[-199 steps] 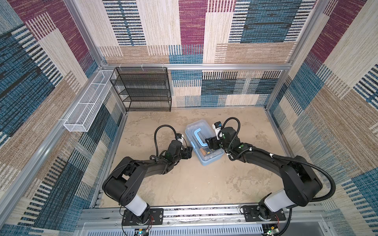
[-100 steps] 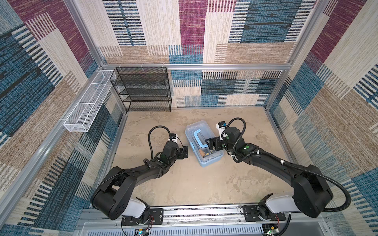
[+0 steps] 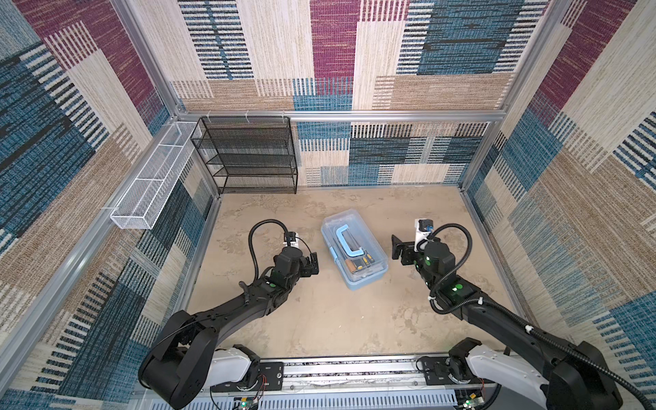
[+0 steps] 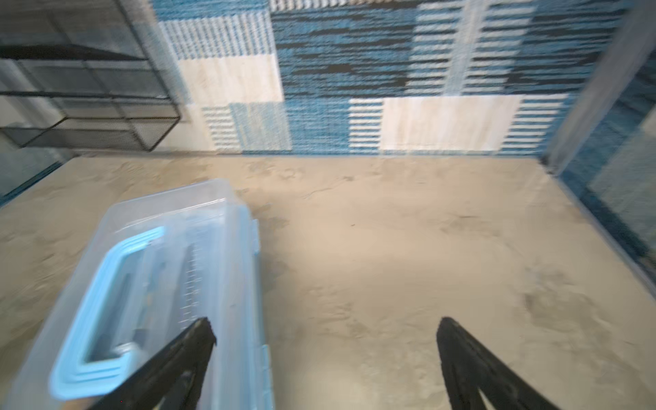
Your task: Pack the tool kit
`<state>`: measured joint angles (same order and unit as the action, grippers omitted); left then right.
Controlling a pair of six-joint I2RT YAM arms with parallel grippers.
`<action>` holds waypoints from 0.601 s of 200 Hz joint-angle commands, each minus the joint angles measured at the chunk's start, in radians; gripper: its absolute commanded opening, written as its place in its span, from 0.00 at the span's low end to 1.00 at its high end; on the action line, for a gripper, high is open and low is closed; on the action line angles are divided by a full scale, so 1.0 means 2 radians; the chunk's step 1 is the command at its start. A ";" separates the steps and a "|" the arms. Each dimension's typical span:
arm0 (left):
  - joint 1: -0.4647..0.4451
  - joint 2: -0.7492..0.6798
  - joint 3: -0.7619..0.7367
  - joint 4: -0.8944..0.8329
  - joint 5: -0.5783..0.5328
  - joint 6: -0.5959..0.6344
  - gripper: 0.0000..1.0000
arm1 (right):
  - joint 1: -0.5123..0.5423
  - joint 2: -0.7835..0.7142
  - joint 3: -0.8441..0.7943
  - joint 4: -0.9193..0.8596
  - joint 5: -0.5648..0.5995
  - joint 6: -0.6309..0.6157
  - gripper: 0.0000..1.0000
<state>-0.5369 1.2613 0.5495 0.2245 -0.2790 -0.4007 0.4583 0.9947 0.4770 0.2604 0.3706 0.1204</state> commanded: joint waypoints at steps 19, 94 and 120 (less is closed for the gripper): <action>0.003 -0.041 -0.021 -0.011 -0.029 0.025 1.00 | -0.059 -0.016 -0.121 0.283 0.030 -0.061 1.00; 0.004 -0.110 -0.049 -0.023 -0.059 0.040 1.00 | -0.135 0.120 -0.181 0.463 -0.020 -0.111 1.00; 0.003 -0.134 -0.056 -0.027 -0.069 0.048 1.00 | -0.164 0.152 -0.193 0.510 -0.040 -0.091 1.00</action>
<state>-0.5304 1.0233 0.4473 0.1856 -0.3737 -0.3435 0.1577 1.2606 0.1001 1.1061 0.3363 -0.0689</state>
